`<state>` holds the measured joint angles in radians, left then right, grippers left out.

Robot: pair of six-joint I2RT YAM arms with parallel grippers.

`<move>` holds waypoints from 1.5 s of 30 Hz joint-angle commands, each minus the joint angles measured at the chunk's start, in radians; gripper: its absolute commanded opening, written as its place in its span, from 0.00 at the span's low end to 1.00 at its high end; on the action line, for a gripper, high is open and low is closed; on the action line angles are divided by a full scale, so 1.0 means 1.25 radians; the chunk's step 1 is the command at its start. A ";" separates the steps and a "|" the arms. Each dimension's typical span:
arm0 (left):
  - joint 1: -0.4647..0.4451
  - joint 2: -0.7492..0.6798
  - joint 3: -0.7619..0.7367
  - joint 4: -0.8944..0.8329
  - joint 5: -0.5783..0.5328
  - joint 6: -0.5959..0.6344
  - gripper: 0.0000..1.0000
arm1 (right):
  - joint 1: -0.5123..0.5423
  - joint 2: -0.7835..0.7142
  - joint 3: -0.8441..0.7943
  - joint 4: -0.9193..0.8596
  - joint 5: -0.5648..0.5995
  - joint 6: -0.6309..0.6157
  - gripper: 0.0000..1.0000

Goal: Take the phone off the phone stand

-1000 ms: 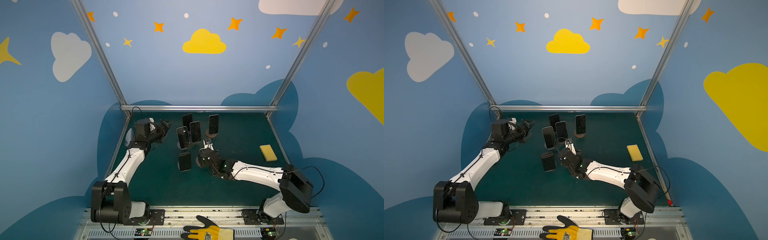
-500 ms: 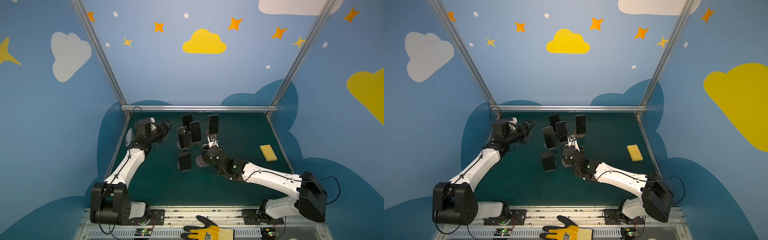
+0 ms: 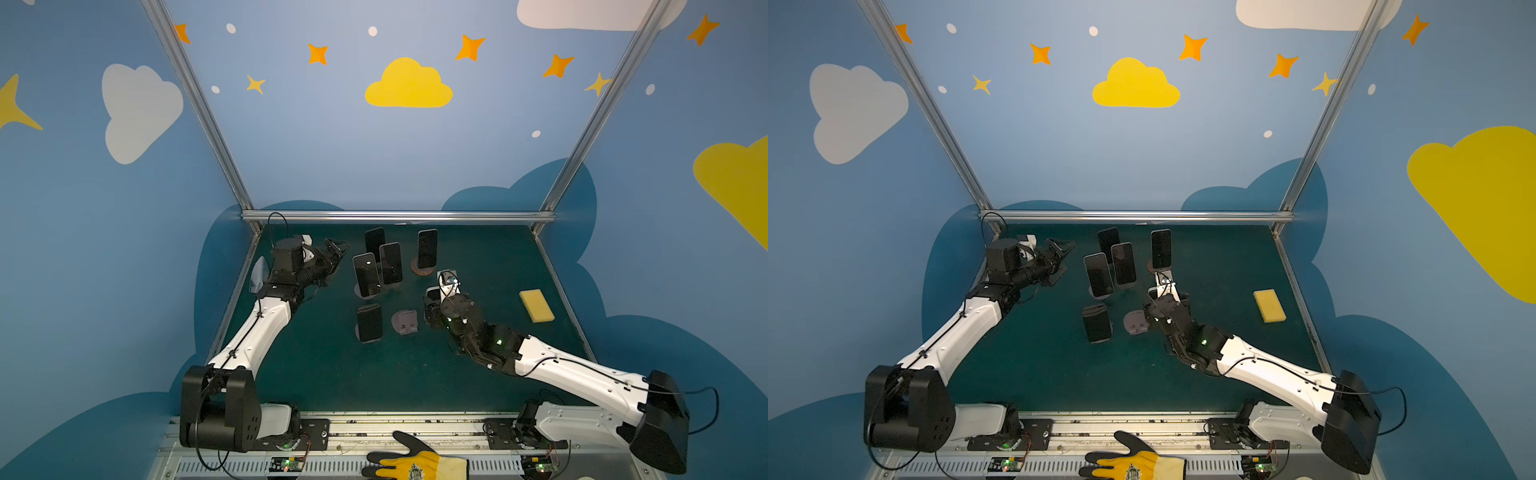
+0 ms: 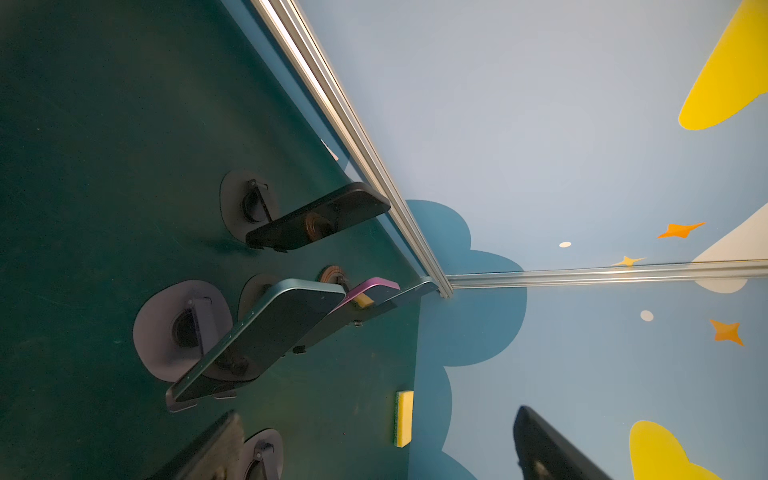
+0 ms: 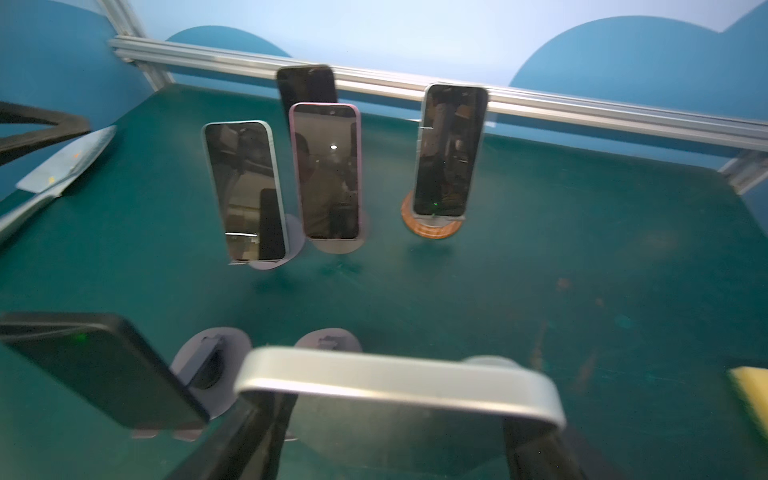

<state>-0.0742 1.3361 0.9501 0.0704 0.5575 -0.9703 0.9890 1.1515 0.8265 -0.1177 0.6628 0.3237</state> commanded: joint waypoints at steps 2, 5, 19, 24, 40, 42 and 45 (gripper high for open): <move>-0.001 -0.020 0.020 0.011 0.014 -0.003 1.00 | -0.037 -0.055 -0.001 -0.037 0.017 -0.018 0.70; -0.002 -0.023 0.014 0.017 0.009 -0.002 1.00 | -0.057 -0.081 0.003 -0.068 0.010 -0.023 0.70; 0.092 -0.051 0.012 0.009 -0.005 -0.028 1.00 | -0.095 -0.112 0.072 -0.157 0.002 -0.053 0.69; 0.130 -0.027 0.006 0.030 0.009 -0.041 1.00 | -0.100 -0.126 0.092 -0.209 -0.014 -0.033 0.69; 0.072 -0.048 0.006 0.037 0.015 0.004 1.00 | -0.117 -0.156 0.079 -0.351 -0.017 0.040 0.69; 0.051 -0.049 0.009 0.032 0.012 0.023 1.00 | -0.134 -0.146 0.067 -0.342 -0.035 0.040 0.69; 0.017 -0.050 0.021 -0.011 -0.021 0.079 1.00 | -0.168 -0.129 0.056 -0.340 -0.095 0.059 0.69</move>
<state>-0.0238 1.2980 0.9501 0.0906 0.5644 -0.9558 0.8074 0.9783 0.9150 -0.5610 0.5915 0.3748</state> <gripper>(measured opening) 0.998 0.734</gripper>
